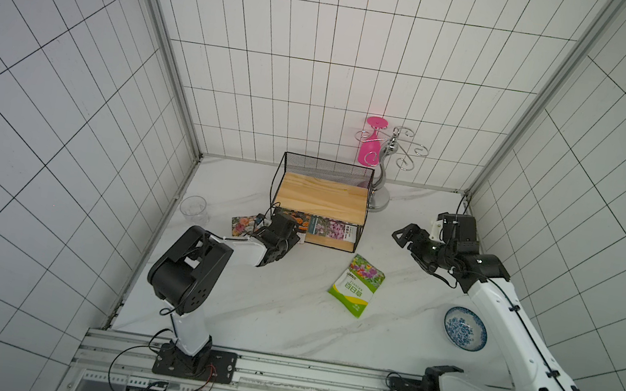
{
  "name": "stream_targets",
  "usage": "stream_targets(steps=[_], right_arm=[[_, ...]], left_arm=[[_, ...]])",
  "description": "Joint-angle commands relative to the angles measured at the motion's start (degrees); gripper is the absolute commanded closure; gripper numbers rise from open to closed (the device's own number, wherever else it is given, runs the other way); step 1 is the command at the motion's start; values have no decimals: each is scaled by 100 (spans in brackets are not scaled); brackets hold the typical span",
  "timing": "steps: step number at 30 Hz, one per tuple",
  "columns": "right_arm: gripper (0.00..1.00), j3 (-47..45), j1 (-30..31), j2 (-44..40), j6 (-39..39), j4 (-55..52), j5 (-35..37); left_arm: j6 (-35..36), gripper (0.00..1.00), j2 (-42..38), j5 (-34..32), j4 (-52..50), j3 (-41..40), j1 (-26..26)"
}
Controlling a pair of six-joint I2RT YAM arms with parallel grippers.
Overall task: Take the seed bag off the shelf
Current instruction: Pick up the seed packet from the shelf.
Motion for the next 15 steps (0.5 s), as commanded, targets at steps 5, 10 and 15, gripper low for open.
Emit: stream_targets(steps=[5, 10, 15], right_arm=[[9, -162, -32, -88, -88, -105, 61], [9, -128, -31, -23, -123, -100, 27], [9, -99, -31, 27, -167, -105, 11]], left_arm=[[-58, 63, 368, -33, -62, -11, 58], [-187, 72, 579, 66, 90, 51, 64], [-330, 79, 618, -32, 231, -68, 43]])
